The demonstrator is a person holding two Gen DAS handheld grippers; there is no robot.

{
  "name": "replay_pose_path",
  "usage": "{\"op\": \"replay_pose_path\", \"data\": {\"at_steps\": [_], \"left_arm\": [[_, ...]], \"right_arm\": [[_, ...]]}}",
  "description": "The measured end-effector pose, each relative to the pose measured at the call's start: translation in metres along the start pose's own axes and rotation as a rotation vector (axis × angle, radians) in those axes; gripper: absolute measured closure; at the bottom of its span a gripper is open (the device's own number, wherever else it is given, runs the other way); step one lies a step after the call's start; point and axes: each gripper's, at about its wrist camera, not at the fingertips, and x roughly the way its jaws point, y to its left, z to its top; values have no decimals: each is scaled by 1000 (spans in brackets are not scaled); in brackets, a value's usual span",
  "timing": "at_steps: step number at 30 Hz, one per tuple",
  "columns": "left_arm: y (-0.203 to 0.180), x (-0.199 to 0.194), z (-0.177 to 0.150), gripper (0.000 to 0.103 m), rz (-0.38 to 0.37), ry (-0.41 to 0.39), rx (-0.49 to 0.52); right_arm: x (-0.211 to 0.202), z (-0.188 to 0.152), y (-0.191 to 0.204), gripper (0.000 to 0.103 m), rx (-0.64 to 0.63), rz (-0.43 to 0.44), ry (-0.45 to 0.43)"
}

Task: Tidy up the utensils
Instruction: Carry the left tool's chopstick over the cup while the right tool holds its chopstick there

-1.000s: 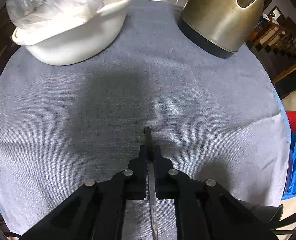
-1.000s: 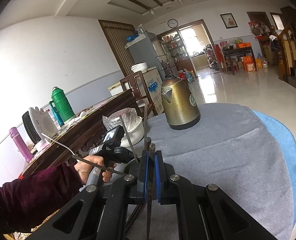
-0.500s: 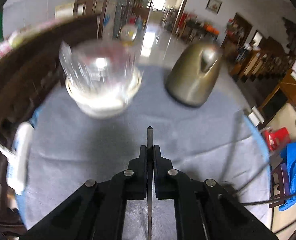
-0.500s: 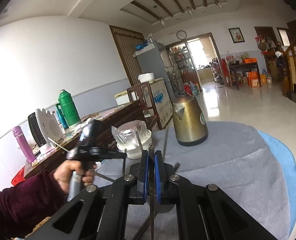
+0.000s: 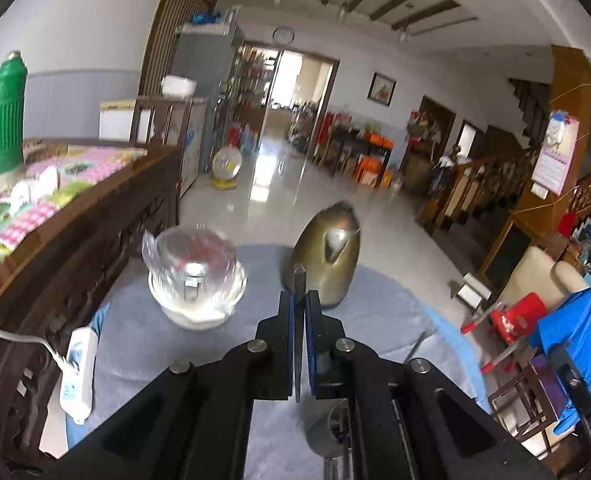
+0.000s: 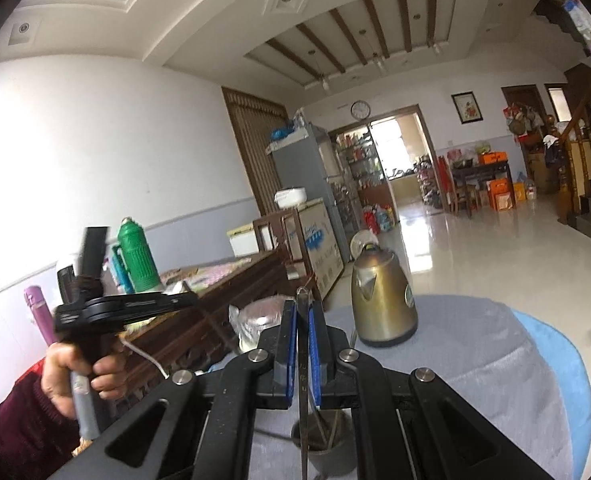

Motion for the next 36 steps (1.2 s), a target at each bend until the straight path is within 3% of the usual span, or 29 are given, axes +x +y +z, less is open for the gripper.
{"op": "replay_pose_path", "data": {"at_steps": [7, 14, 36], "left_arm": [[-21, -29, 10, 98, -51, -72, 43], [-40, -25, -1, 98, -101, -48, 81], [-52, 19, -30, 98, -101, 135, 172]], "right_arm": [[7, 13, -3, 97, 50, -44, -63], [15, 10, -4, 97, 26, -114, -117], [51, -17, -12, 96, -3, -143, 50]]}}
